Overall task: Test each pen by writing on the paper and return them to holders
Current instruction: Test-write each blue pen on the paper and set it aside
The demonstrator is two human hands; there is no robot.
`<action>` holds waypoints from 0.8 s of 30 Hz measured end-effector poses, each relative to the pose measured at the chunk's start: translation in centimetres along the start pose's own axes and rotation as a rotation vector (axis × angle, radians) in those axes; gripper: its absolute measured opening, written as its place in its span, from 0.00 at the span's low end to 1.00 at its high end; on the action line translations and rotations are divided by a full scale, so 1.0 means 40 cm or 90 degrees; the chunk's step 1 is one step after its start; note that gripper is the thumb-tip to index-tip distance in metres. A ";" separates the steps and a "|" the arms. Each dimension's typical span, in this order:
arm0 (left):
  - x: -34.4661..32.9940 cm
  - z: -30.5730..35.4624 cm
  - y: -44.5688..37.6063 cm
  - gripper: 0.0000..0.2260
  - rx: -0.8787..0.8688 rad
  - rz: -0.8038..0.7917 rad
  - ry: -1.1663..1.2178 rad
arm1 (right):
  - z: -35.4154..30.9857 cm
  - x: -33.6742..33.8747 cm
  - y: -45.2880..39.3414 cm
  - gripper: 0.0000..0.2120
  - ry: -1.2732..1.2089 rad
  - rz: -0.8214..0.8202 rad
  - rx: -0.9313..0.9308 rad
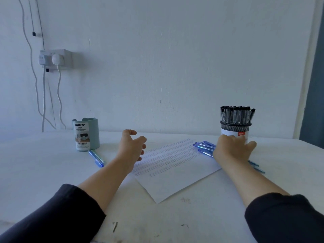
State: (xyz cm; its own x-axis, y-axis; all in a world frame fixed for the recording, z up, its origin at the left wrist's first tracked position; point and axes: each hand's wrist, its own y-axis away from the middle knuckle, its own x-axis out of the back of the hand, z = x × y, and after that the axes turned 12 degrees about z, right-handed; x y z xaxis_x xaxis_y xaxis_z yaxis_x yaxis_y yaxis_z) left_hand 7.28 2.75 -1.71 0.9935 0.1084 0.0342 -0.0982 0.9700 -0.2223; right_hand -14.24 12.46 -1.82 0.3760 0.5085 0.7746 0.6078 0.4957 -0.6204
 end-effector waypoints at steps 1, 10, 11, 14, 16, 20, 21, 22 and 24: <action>0.000 -0.001 -0.001 0.13 0.000 0.002 -0.002 | -0.002 0.001 0.001 0.13 0.005 0.004 0.011; 0.017 -0.006 -0.045 0.10 -0.048 0.117 -0.047 | -0.067 0.010 0.021 0.18 -0.143 -0.081 0.178; 0.025 -0.003 -0.056 0.09 -0.071 0.152 -0.066 | -0.079 0.012 0.026 0.20 -0.169 -0.095 0.214; 0.070 0.012 -0.085 0.10 -0.134 0.273 -0.119 | -0.116 0.028 0.054 0.24 -0.243 -0.159 0.327; 0.113 0.022 -0.106 0.14 -0.152 0.346 -0.137 | -0.137 0.037 0.075 0.25 -0.296 -0.222 0.374; 0.195 0.002 -0.156 0.13 -0.111 0.404 -0.250 | -0.166 0.025 0.096 0.29 -0.322 -0.338 0.402; 0.209 -0.010 -0.165 0.11 -0.093 0.385 -0.293 | -0.166 0.020 0.096 0.30 -0.312 -0.352 0.402; 0.225 -0.024 -0.175 0.09 -0.078 0.350 -0.343 | -0.168 0.016 0.095 0.31 -0.304 -0.356 0.403; 0.243 -0.052 -0.189 0.10 -0.068 0.254 -0.460 | -0.163 0.012 0.090 0.31 -0.297 -0.356 0.396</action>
State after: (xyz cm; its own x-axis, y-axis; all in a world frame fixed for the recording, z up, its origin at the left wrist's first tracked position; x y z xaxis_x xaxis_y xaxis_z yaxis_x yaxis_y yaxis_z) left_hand 17.81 -3.96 -1.72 0.6005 0.5881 0.5418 -0.3931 0.8071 -0.4405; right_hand -7.29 9.90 -2.88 -0.2542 0.2476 0.9349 0.0837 0.9687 -0.2338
